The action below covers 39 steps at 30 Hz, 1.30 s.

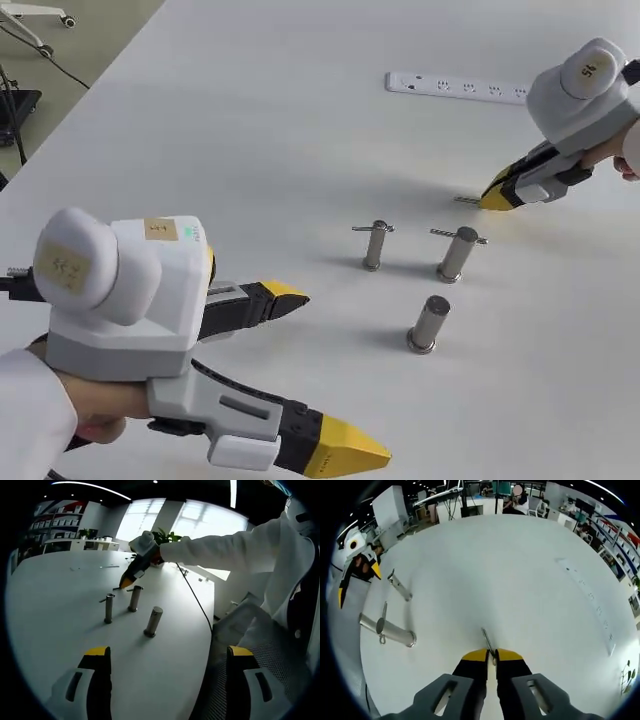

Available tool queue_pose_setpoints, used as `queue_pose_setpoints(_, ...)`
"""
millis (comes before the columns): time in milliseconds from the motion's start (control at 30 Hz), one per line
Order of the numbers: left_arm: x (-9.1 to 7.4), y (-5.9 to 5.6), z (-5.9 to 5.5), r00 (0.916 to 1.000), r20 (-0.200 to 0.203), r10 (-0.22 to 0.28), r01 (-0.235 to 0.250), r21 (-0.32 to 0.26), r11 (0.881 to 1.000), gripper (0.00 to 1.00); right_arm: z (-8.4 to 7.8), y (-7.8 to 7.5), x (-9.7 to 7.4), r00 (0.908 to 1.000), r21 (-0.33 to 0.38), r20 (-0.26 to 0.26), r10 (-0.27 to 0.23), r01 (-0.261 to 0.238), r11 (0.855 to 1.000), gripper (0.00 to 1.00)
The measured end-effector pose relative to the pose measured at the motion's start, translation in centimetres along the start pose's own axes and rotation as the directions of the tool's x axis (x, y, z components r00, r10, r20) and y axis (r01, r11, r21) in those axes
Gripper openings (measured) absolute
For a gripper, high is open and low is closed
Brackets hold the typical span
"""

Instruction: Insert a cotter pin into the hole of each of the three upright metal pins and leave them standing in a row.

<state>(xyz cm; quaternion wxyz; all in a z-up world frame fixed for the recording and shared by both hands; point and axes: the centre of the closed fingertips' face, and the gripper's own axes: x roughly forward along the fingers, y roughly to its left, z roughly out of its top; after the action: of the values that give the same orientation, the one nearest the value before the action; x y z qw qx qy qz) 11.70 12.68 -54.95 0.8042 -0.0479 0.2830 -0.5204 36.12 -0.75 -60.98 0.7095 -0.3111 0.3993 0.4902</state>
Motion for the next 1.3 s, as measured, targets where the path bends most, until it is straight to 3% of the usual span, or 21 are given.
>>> queue_pose_setpoints(100,-0.1,0.1,-0.1,1.0000,-0.002,0.003,-0.003,-0.005,1.000,0.95,0.0,-0.4,0.0,0.9997,-0.100,-0.013,-0.020,0.019,0.995,0.00)
queue_pose_setpoints(167,-0.1,0.1,-0.2,1.0000,-0.007,-0.002,0.001,-0.029,1.000,0.94,-0.1,-0.4,0.1,0.9994,-0.108,-0.024,-0.026,0.023,0.994,0.00)
queue_pose_setpoints(233,-0.1,0.2,-0.3,1.0000,-0.006,0.003,-0.003,-0.025,1.000,0.93,-0.1,-0.9,0.2,0.9988,-0.171,-0.035,-0.035,0.029,0.985,0.00)
queue_pose_setpoints(433,-0.2,0.3,-0.2,1.0000,-0.003,0.008,-0.008,-0.024,1.000,0.93,-0.2,-0.6,0.2,0.9972,-0.258,-0.055,-0.051,0.035,0.965,0.00)
queue_pose_setpoints(633,-0.1,0.6,-0.3,0.9996,-0.010,0.025,-0.025,-0.019,0.999,0.92,-0.1,-0.4,0.0,0.9958,-0.265,-0.058,-0.071,0.053,0.963,0.00)
queue_pose_setpoints(867,-0.3,1.0,0.6,0.9989,0.010,0.046,-0.046,-0.012,0.999,0.85,0.4,-1.0,-1.7,0.9953,-0.243,0.001,-0.097,0.094,0.965,0.00)
queue_pose_setpoints(1000,-0.2,0.7,1.3,0.9991,0.017,0.038,-0.038,-0.012,0.999,0.85,1.3,-1.4,-3.5,0.9871,-0.260,0.072,-0.143,0.157,0.953,0.00)
queue_pose_setpoints(1100,0.0,0.9,1.8,0.9983,0.017,0.056,-0.056,0.016,0.998,0.79,1.8,-0.4,-5.0,0.9808,-0.261,0.122,-0.152,0.179,0.949,0.00)
queue_pose_setpoints(1300,0.6,1.4,3.0,0.9957,0.024,0.089,-0.089,-0.004,0.996,0.78,2.4,1.7,-7.1,0.9651,-0.264,0.197,-0.172,0.222,0.939,0.00)
